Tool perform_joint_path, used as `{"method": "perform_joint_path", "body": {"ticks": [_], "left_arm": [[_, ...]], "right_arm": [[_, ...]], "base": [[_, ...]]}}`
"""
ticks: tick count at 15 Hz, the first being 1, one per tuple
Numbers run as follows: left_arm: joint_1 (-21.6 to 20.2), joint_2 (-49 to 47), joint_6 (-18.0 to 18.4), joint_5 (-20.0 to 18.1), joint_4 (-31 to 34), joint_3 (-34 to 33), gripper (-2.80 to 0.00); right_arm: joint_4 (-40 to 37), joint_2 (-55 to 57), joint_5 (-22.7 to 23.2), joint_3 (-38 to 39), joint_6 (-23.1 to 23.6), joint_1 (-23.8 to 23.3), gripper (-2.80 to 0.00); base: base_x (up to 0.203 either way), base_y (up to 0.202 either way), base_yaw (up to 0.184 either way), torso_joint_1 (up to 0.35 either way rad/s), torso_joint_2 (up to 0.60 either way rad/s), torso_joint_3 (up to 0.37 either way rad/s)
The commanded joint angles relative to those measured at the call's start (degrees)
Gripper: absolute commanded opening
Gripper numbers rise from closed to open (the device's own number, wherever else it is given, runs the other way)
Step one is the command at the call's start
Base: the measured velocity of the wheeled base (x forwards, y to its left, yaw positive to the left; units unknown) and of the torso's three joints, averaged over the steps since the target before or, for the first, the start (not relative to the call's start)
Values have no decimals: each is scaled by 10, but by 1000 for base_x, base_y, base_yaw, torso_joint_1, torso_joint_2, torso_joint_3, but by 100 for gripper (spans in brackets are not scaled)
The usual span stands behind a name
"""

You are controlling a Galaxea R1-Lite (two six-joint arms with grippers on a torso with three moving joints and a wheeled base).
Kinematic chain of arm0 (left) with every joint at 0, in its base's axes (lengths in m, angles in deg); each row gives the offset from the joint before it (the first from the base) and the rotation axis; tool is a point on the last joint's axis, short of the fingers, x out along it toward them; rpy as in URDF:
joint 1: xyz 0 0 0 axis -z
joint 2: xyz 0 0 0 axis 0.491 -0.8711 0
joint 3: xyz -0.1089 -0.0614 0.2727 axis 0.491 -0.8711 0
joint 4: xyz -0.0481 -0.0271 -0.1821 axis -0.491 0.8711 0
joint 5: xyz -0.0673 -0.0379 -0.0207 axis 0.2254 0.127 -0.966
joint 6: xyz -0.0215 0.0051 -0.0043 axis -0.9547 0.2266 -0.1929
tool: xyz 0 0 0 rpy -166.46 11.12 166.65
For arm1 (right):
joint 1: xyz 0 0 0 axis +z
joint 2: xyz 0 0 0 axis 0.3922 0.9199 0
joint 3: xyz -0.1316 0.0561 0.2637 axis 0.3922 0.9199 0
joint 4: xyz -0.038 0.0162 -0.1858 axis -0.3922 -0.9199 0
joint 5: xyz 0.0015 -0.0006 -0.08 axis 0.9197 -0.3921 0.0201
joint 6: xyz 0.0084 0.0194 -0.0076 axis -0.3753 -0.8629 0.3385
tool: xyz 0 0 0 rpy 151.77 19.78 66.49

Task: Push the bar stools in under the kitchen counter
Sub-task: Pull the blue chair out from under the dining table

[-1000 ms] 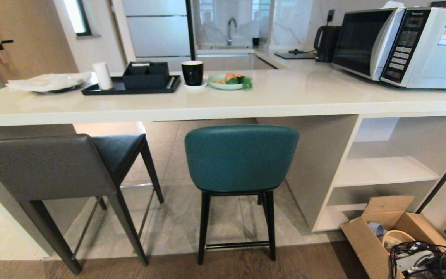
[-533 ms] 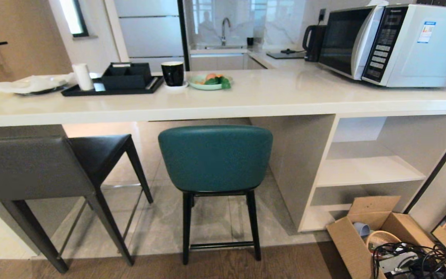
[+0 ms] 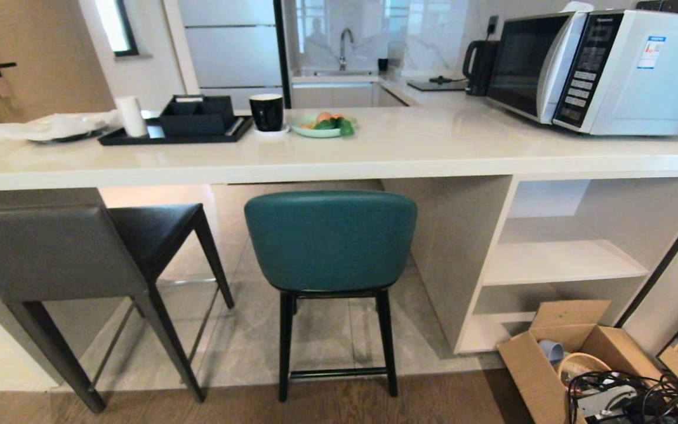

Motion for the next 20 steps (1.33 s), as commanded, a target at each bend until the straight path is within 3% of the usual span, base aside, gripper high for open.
{"method": "perform_joint_path", "body": {"ticks": [1, 20], "left_arm": [[0, -1, 0, 0, -1, -23, -280], [0, -1, 0, 0, -1, -23, -280]], "right_arm": [[0, 0, 0, 0, 0, 0, -280], [0, 0, 0, 0, 0, 0, -280]], "base": [[134, 0, -3, -12, -4, 2], [188, 0, 3, 5, 2, 2]]}}
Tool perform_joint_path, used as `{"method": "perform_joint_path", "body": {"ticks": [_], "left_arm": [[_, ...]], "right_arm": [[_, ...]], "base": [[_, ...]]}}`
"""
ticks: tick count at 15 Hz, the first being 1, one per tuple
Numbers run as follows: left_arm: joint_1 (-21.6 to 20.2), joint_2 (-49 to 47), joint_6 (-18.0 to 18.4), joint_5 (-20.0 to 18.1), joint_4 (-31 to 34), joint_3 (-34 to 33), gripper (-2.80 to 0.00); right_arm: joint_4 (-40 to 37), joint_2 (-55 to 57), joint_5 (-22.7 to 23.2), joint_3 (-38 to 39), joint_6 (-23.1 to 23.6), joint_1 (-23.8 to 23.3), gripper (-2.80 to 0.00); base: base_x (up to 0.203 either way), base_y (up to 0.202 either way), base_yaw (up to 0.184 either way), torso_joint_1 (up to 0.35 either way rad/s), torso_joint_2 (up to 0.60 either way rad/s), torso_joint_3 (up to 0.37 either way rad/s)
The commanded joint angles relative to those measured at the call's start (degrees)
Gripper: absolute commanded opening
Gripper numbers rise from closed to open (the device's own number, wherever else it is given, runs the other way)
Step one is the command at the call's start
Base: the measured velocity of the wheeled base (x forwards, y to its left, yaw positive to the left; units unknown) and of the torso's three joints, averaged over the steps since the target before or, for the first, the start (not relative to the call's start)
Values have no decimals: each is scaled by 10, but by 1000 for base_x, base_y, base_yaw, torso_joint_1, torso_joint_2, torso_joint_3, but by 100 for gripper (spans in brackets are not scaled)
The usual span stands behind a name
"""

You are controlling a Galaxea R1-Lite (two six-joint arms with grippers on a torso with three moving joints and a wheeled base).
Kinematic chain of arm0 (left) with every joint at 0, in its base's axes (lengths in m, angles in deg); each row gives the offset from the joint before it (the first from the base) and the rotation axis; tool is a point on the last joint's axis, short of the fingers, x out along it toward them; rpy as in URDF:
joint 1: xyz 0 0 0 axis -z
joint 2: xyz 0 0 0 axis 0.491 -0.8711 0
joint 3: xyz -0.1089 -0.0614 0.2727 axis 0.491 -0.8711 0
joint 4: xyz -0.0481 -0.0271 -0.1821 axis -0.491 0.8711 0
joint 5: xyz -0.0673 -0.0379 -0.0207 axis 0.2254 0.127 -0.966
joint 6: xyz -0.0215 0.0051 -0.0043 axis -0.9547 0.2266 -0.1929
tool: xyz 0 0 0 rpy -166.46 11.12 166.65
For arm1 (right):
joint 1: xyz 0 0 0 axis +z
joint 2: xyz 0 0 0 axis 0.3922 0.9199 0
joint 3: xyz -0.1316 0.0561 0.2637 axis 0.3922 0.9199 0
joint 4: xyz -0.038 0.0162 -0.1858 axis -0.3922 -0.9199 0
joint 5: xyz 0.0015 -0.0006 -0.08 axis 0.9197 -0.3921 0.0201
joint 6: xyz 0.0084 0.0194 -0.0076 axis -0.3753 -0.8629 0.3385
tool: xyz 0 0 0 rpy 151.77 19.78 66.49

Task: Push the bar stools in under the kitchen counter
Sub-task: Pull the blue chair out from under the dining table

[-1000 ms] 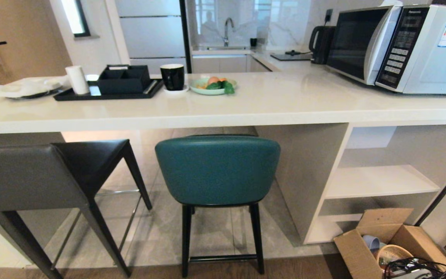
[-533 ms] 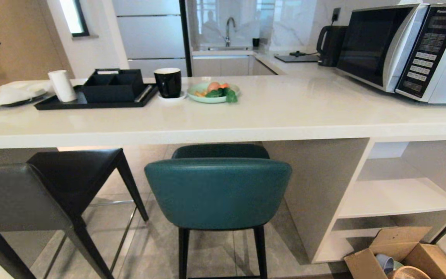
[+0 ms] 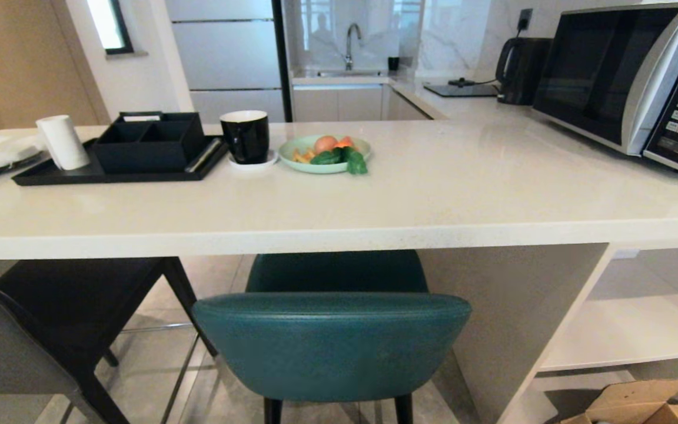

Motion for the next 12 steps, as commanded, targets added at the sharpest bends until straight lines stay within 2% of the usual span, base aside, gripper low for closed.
{"method": "perform_joint_path", "body": {"ticks": [1, 9, 11, 12], "left_arm": [[1, -1, 0, 0, -1, -23, -280], [0, 0, 3, -2, 1, -23, -280], [0, 0, 23, -2, 2, -22, -280], [0, -5, 22, -10, 4, -5, -280]], "right_arm": [[0, 0, 0, 0, 0, 0, -280], [-1, 0, 0, 0, 3, 0, -280], [-12, 10, -2, -19, 21, 0, -280], [-14, 39, -2, -46, 19, 0, -280]], "base": [[0, 0, 0, 0, 0, 0], [0, 0, 0, 0, 0, 0], [0, 0, 0, 0, 0, 0], [0, 0, 0, 0, 0, 0]]}}
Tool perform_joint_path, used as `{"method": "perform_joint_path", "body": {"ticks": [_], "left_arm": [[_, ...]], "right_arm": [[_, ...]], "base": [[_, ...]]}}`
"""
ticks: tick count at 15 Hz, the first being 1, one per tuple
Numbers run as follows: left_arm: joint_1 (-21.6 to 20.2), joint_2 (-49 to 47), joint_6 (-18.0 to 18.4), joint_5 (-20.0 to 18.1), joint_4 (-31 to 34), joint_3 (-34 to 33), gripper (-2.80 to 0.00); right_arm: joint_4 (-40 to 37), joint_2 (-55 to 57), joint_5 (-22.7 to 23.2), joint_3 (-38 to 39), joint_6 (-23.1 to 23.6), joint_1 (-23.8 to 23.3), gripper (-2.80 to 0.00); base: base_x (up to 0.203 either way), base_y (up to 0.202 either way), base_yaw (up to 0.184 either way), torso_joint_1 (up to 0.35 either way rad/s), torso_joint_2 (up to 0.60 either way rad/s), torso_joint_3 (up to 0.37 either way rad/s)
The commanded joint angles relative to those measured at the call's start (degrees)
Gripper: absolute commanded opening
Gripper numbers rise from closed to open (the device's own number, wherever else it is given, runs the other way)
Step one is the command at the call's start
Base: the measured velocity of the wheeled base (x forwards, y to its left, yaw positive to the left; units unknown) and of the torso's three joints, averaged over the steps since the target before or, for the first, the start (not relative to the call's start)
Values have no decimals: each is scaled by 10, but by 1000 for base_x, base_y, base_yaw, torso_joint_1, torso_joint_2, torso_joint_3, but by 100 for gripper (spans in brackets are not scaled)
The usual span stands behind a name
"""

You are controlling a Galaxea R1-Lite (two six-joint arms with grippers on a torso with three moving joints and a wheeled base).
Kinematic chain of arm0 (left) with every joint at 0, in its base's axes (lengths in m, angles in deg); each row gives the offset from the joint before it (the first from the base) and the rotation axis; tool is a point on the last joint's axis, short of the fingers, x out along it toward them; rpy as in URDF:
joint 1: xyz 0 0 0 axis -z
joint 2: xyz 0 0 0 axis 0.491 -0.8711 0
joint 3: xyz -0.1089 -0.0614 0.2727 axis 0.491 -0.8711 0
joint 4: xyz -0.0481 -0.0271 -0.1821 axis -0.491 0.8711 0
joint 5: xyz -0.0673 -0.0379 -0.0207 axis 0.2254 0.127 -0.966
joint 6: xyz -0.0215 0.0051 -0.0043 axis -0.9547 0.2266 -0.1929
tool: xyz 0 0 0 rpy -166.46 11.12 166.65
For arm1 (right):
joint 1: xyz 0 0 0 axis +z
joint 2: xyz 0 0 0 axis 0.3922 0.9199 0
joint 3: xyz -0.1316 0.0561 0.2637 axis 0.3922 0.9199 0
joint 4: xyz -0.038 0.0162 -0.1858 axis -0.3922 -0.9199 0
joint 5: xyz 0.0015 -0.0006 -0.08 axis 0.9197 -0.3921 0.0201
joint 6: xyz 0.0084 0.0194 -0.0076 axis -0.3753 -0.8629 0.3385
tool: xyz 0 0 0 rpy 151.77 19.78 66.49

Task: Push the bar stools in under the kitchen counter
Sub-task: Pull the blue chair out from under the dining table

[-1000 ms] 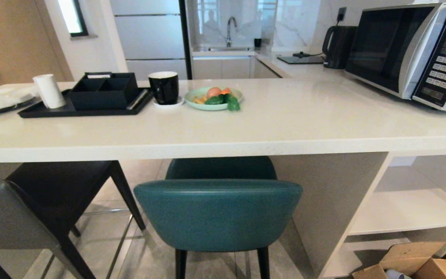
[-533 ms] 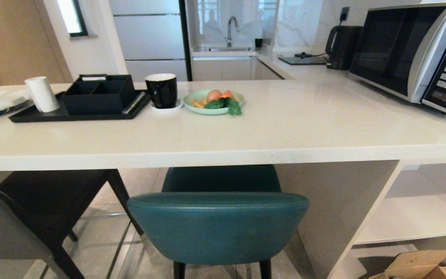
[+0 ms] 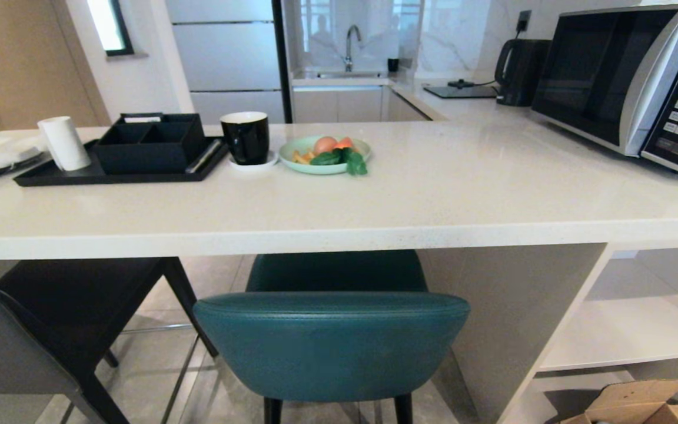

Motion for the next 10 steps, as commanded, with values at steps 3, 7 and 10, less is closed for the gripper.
{"method": "perform_joint_path", "body": {"ticks": [3, 7, 10], "left_arm": [[1, -117, -12, -28, 1, 76, -280], [4, -412, -33, -40, -176, 121, -280], [23, -603, -22, -43, -383, 108, -280]], "right_arm": [[19, 195, 3, -101, -52, 1, -280], [202, 478, 6, -130, -77, 4, -280], [424, 680, 6, -119, -81, 29, -280]], "base": [[0, 0, 0, 0, 0, 0], [0, 0, 0, 0, 0, 0], [0, 0, 0, 0, 0, 0]]}}
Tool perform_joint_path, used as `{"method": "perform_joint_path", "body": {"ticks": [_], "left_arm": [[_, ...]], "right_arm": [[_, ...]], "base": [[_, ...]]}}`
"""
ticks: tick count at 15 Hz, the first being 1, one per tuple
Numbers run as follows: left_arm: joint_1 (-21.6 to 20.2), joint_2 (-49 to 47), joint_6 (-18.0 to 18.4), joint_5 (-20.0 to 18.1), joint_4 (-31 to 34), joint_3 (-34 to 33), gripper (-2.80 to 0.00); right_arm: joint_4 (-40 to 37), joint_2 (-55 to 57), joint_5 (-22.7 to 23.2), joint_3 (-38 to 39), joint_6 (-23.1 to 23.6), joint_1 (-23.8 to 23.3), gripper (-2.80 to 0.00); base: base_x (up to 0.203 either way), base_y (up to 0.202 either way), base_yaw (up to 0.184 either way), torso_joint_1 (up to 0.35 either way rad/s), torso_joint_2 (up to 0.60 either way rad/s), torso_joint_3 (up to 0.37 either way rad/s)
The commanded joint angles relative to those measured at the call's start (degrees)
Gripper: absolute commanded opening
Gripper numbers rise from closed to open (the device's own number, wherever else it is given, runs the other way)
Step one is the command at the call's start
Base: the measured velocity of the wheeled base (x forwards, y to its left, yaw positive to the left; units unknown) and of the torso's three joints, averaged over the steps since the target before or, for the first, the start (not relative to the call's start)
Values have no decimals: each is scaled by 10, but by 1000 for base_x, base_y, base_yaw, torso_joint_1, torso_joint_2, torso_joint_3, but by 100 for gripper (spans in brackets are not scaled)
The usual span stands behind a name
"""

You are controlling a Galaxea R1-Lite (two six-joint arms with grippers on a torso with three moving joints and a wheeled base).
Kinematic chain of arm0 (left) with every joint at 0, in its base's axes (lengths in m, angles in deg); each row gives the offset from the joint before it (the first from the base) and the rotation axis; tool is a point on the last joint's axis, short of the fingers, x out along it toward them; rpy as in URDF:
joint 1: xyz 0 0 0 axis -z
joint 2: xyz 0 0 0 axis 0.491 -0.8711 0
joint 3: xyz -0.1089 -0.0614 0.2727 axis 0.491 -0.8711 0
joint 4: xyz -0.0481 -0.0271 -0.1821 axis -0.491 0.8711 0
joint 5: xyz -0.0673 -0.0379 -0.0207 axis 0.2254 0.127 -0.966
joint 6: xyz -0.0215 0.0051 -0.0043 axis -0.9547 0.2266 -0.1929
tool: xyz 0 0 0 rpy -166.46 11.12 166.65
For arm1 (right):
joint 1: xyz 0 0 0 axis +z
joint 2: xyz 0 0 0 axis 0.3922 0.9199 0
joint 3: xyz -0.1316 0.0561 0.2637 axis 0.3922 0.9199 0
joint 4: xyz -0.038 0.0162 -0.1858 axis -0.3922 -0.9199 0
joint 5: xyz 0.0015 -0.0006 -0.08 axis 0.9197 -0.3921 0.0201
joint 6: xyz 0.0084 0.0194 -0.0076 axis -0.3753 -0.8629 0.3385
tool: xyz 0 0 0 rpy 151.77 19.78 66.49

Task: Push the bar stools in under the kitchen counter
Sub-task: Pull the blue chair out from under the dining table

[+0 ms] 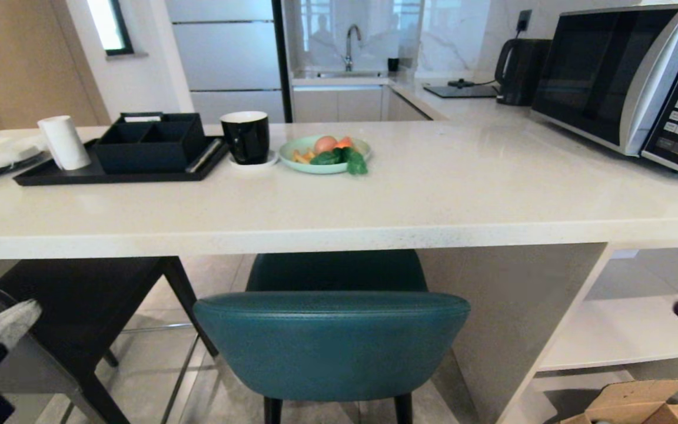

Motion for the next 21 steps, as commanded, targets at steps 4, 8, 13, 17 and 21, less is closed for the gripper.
{"method": "perform_joint_path", "body": {"ticks": [4, 8, 13, 17, 21], "left_arm": [[27, -337, 4, -1, -311, -48, -280], [53, -553, 12, 7, -464, -84, -280], [76, -650, 20, 25, -508, -12, -280], [51, -666, 32, 29, -509, 2, -280], [14, -697, 65, 31, -509, 64, -280]], "right_arm": [[291, 280, -1, 43, 3, 128, -280], [359, 390, -1, 70, 3, 180, -280], [574, 601, -27, 75, 39, 193, -280], [606, 642, -45, 24, 31, 190, -280], [606, 672, -65, -42, 18, 188, -280]], "base": [[0, 0, 0, 0, 0, 0], [0, 0, 0, 0, 0, 0], [0, 0, 0, 0, 0, 0], [0, 0, 0, 0, 0, 0], [0, 0, 0, 0, 0, 0]]}}
